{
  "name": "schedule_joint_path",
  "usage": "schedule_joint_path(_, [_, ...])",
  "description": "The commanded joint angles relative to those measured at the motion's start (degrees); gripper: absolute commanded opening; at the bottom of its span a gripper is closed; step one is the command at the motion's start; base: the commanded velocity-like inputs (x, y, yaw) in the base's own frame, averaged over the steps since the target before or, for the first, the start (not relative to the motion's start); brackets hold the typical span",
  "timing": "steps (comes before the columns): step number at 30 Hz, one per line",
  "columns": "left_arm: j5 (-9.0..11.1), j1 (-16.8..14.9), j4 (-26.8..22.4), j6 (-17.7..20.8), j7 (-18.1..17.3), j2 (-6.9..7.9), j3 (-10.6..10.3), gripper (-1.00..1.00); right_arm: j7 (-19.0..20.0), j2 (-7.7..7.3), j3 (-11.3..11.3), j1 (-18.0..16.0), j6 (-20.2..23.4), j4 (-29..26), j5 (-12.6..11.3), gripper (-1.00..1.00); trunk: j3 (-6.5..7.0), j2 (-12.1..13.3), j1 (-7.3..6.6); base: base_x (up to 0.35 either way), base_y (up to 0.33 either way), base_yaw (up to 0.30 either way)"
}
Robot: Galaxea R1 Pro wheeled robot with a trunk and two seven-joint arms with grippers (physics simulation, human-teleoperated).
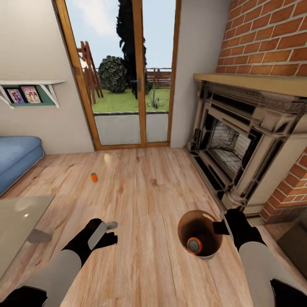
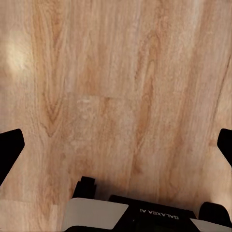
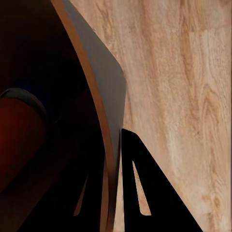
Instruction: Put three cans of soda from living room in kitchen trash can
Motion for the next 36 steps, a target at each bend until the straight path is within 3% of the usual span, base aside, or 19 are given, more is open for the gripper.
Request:
schedule_joint_path(1, [0.0,0.0,0.0,-0.1,0.0,-0.02,-0.7,1.00,0.2,0.00,0.0,0.0,0.0,0.0,-0.2,-1.00,0.01,0.0,0.00,0.347,0.000,0.046])
schedule_joint_path(11, [0.0,0.0,0.0,-0.4,0.0,-0.02,-1.8,1.00,0.2,0.03,0.1,0.0,0.0,0.0,-0.2,-1.00,0.01,0.0,0.00,0.347,0.000,0.013])
schedule_joint_path(36, [-0.1,0.0,0.1,-1.0,0.0,-0.06,-1.7,1.00,0.2,0.03,0.1,0.0,0.0,0.0,-0.2,-1.00,0.01,0.0,0.00,0.347,0.000,0.065])
